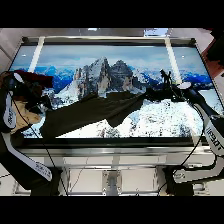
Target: Fold the shirts.
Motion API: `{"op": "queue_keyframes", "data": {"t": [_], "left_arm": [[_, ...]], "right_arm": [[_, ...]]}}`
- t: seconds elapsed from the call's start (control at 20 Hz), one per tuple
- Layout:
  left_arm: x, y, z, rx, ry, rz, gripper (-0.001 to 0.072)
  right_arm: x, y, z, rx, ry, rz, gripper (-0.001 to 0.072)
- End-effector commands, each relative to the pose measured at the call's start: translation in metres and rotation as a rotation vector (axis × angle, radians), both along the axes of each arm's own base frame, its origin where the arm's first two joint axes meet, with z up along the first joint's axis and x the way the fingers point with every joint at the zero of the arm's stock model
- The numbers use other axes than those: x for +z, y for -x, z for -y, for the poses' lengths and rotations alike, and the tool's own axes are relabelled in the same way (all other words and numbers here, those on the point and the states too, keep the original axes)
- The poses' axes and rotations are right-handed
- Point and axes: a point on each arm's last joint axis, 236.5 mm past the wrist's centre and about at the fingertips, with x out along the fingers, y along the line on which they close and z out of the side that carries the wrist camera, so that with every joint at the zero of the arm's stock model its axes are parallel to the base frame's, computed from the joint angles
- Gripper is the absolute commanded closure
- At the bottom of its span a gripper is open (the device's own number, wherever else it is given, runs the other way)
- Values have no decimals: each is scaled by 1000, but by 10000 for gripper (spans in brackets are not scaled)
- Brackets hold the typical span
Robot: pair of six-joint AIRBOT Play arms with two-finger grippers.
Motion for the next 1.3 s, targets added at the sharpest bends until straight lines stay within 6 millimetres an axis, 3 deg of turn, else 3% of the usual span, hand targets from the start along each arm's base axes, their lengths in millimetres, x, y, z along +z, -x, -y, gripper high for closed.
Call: {"op": "queue_keyframes", "data": {"t": [0.0, 0.05, 0.1, 0.2, 0.3, 0.5, 0.6, 0.75, 0.8, 0.85, 0.9, 1.1, 1.15, 1.25], "left_arm": [[-8, -12, 13, 4, 62, 43, 16], [-8, -17, 16, 14, 75, 63, 23], [-8, -20, 18, 19, 85, 72, 96], [-6, -21, 23, 21, 108, 76, 436], [2, -17, 38, -36, 189, 82, 691], [23, -9, 66, -64, 336, 65, 695], [41, -18, 76, -57, 375, 125, 695], [60, -25, 68, -91, 332, 184, 690], [60, -25, 62, -98, 304, 185, 578], [57, -24, 57, -103, 277, 178, 227], [51, -22, 47, -99, 227, 164, -3], [32, -3, -5, -99, -2, 59, 16], [29, -4, -7, -94, -2, 61, 25], [22, -5, -2, -88, 27, 56, 134]], "right_arm": [[1, -1, 0, -2, -4, 1, 677], [1, 0, 0, -2, -4, 1, 677], [1, 0, 0, -2, -4, 1, 677], [1, 0, 0, -2, -4, 1, 677], [1, -1, 0, -3, -4, 1, 677], [2, -1, 0, -4, -7, 2, 678], [5, -2, -1, -11, -20, 5, 677], [6, -2, -1, -9, -16, 9, 677], [7, -2, -1, -9, -17, 9, 676], [7, -1, -1, -7, -18, 8, 674], [7, -1, -1, -5, -18, 6, 659], [7, 0, -2, -2, -19, 5, 659], [7, 0, -2, -2, -19, 5, 659], [7, 0, -2, -2, -19, 5, 659]]}}
